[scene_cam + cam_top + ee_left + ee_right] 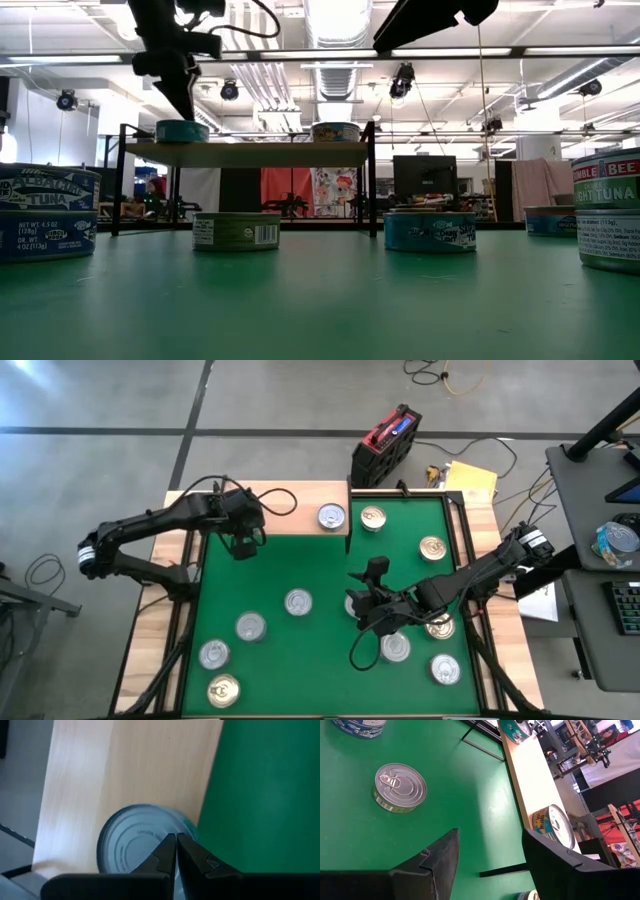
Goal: Stack canned seafood by type on shelf
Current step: Put the center light blue tuna can on the shelf
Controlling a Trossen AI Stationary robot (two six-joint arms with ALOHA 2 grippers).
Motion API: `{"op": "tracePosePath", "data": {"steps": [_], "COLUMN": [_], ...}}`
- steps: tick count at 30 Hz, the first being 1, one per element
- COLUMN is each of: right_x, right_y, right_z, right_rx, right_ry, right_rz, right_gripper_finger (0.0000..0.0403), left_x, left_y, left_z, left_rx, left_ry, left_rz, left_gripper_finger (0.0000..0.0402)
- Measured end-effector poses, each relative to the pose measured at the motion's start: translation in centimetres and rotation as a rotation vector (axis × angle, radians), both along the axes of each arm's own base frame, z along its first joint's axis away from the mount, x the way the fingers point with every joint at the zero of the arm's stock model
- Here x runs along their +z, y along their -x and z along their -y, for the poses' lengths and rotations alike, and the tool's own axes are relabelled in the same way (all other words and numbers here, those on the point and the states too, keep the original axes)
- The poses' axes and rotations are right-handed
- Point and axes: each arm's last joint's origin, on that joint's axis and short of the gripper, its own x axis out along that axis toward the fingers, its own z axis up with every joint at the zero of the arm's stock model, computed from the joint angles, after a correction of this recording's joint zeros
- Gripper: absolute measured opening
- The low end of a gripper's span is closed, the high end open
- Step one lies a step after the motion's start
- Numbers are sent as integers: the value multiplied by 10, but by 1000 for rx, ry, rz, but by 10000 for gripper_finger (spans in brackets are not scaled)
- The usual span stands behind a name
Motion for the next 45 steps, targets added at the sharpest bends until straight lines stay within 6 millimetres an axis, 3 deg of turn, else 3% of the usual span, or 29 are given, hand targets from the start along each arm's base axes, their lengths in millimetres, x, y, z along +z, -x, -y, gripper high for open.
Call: {"op": "tracePosePath", "data": {"steps": [6, 12, 21, 35, 39, 45], "right_x": [0, 0, 0, 0, 0, 0], "right_y": [0, 0, 0, 0, 0, 0], "right_z": [0, 0, 0, 0, 0, 0], "right_rx": [0, 0, 0, 0, 0, 0], "right_ry": [0, 0, -1, -1, -1, -1], "right_rz": [0, 0, 0, 0, 0, 0], "right_gripper_finger": [206, 206, 206, 206, 206, 206], "left_x": [3, 6, -10, -11, -5, 23], "left_y": [6, -2, -15, -16, -12, -2], "left_z": [2, -7, -15, -14, -10, -5], "left_rx": [30, 100, 93, -83, -96, -3], "left_ry": [-9, -160, -144, -122, -130, -108], "left_rz": [-5, 36, -30, -84, -79, 26], "left_gripper_finger": [0, 0, 0, 0, 0, 0]}}
